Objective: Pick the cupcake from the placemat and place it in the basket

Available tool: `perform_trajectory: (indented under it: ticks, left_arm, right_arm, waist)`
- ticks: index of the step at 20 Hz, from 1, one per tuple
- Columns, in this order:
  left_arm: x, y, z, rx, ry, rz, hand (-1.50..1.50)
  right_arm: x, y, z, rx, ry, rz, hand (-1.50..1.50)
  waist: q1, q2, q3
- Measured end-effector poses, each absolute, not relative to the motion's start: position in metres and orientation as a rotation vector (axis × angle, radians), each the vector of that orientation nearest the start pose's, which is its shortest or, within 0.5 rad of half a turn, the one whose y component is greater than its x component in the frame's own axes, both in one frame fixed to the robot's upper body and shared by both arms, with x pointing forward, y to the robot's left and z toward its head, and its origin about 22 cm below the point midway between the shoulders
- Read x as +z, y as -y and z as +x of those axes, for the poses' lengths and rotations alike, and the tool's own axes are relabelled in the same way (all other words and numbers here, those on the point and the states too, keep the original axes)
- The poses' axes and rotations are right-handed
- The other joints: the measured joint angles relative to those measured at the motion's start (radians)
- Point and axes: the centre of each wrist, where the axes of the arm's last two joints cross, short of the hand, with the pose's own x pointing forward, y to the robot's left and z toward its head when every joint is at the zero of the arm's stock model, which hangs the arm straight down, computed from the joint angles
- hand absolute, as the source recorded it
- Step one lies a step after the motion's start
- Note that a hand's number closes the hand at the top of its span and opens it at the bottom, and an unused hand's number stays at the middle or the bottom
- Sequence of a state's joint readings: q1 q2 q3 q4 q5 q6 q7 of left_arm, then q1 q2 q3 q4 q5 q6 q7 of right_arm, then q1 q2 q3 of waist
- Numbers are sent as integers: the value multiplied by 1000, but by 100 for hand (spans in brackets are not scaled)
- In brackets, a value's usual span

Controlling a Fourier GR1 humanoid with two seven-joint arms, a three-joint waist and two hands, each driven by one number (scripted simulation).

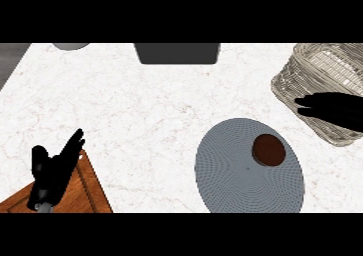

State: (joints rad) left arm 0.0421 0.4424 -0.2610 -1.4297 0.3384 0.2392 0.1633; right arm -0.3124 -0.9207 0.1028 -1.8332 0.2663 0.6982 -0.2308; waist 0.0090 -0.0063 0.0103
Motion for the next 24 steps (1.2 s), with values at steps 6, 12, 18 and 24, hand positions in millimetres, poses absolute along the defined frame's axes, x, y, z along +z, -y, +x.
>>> perform_trajectory:
  ticks: [6,12,18,24]
  left_arm:
    - [-28,-292,218,-53,1160,163,0]
    - [-30,-293,217,-48,1163,155,0]
    - [-30,-293,217,-56,1160,157,0]
    - [-31,-293,217,-58,1161,161,0]
  right_arm:
    - [185,301,276,1753,1465,-328,-150]
    - [156,299,284,1751,1460,-321,-150]
    - [130,295,289,1754,1462,-320,-150]
    - [112,292,294,1739,1482,-326,-150]
  waist:
    - [2,0,2]
    - [1,-1,4]
    - [-1,-2,4]
    - [-3,-3,5]
